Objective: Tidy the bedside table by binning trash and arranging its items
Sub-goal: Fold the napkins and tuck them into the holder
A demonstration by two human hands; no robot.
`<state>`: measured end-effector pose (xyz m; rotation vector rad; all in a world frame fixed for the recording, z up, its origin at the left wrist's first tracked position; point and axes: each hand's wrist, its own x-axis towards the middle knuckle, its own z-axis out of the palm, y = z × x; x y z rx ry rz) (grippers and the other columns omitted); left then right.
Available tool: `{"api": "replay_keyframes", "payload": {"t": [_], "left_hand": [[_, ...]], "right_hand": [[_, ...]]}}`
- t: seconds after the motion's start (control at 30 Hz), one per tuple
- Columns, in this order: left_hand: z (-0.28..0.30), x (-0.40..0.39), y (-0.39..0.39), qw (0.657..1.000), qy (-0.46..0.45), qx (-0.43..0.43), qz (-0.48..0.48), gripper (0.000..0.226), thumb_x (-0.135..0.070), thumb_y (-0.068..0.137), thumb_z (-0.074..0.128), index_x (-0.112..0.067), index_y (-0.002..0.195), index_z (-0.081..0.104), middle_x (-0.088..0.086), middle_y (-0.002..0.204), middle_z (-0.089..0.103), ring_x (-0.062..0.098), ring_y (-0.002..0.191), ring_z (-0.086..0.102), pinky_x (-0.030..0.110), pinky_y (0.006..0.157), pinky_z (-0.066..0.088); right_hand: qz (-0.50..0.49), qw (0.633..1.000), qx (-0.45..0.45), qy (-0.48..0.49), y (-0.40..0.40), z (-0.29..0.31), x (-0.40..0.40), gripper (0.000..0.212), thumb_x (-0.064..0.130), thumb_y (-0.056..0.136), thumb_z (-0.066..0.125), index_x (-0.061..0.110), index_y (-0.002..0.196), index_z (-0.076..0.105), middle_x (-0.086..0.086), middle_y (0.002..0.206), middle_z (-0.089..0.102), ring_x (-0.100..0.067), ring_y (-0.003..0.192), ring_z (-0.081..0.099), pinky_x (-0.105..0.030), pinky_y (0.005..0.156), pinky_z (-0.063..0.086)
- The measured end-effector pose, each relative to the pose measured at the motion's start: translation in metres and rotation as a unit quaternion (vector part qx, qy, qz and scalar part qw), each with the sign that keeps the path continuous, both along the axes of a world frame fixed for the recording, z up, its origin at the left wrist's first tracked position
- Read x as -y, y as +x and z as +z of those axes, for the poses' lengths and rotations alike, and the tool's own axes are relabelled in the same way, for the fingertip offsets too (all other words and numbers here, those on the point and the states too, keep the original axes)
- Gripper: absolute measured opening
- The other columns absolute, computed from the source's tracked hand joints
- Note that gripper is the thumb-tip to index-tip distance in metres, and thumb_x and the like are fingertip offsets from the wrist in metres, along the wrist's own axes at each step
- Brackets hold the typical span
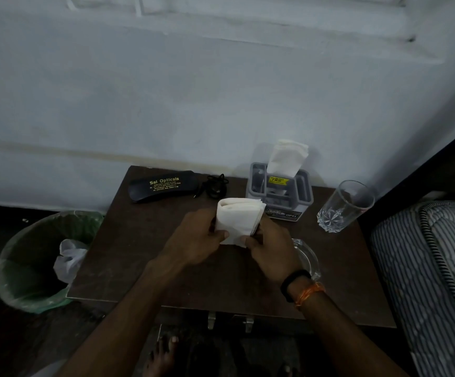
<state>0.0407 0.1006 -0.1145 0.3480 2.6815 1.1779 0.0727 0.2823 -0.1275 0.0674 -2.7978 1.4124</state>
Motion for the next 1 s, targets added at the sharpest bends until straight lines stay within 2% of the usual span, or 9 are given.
{"api": "replay_keyframes", "payload": {"t": [0.2,0.3,0.37,0.47,0.67,0.8,0.9,1.0], "left_hand": [[-0.007,0.001,0.001,0.998,-0.042,0.038,-0.009,0.053,-0.024,0.086,0.069,-0.014,0.135,0.051,0.007,0.132,0.059,0.021,0.117,0.058,0.034,0.097,0.051],[-0.005,0.001,-0.001,0.999,-0.033,0.016,-0.002,0.052,-0.025,0.086,0.069,-0.014,0.135,0.051,0.007,0.129,0.061,0.02,0.112,0.06,0.033,0.093,0.053],[0.001,0.001,-0.002,1.0,-0.002,-0.018,0.002,0.051,-0.024,0.087,0.068,-0.015,0.135,0.052,0.005,0.126,0.062,0.018,0.108,0.061,0.027,0.088,0.053],[0.01,-0.001,-0.002,0.997,0.045,-0.059,-0.005,0.046,-0.022,0.089,0.067,-0.017,0.134,0.055,0.002,0.125,0.065,0.009,0.103,0.06,0.008,0.077,0.045],[0.015,-0.006,0.0,0.994,0.071,-0.087,-0.012,0.045,-0.025,0.091,0.064,-0.016,0.135,0.053,0.001,0.124,0.065,0.008,0.098,0.059,0.008,0.074,0.044],[0.019,-0.011,-0.001,0.989,0.091,-0.113,-0.005,0.041,-0.028,0.092,0.063,-0.017,0.131,0.057,0.0,0.122,0.067,0.007,0.099,0.061,0.007,0.073,0.045],[0.023,-0.014,-0.002,0.986,0.117,-0.121,0.001,0.041,-0.029,0.092,0.063,-0.018,0.131,0.059,-0.003,0.121,0.067,0.008,0.103,0.063,0.009,0.075,0.049],[0.027,-0.018,-0.004,0.983,0.137,-0.123,0.013,0.041,-0.03,0.092,0.062,-0.019,0.131,0.057,-0.01,0.119,0.064,0.006,0.105,0.062,0.009,0.076,0.05]], "right_hand": [[0.021,0.999,0.036,0.033,0.0,-0.007,-0.001,0.056,0.004,0.086,0.066,0.023,0.137,0.052,0.004,0.13,0.063,-0.013,0.122,0.057,-0.023,0.099,0.046],[0.005,0.998,0.013,0.053,-0.001,-0.004,0.0,0.044,0.009,0.088,0.065,0.02,0.13,0.057,0.001,0.125,0.066,-0.016,0.116,0.06,-0.028,0.095,0.05],[-0.012,0.998,-0.009,0.06,-0.003,0.001,0.001,0.035,0.013,0.089,0.065,0.017,0.123,0.061,0.0,0.119,0.068,-0.016,0.109,0.063,-0.026,0.088,0.051],[-0.031,0.997,-0.04,0.055,-0.006,0.007,0.0,0.031,0.016,0.089,0.066,0.016,0.12,0.063,0.0,0.112,0.071,-0.015,0.103,0.065,-0.027,0.084,0.052],[-0.045,0.997,-0.052,0.036,-0.008,0.012,-0.003,0.025,0.021,0.088,0.066,0.02,0.113,0.065,0.002,0.097,0.073,-0.013,0.082,0.068,-0.036,0.077,0.056],[-0.048,0.996,-0.072,0.004,-0.009,0.019,-0.007,0.027,0.02,0.088,0.067,0.023,0.114,0.066,0.004,0.099,0.073,-0.01,0.086,0.068,-0.035,0.077,0.058],[-0.04,0.997,-0.073,-0.006,-0.012,0.029,-0.013,0.028,0.021,0.088,0.069,0.021,0.115,0.065,0.004,0.105,0.073,-0.005,0.093,0.066,-0.026,0.08,0.057],[-0.012,0.998,-0.061,0.003,-0.014,0.036,-0.02,0.037,0.024,0.085,0.072,0.02,0.12,0.064,0.006,0.112,0.071,-0.006,0.099,0.066,-0.023,0.083,0.055]]}}
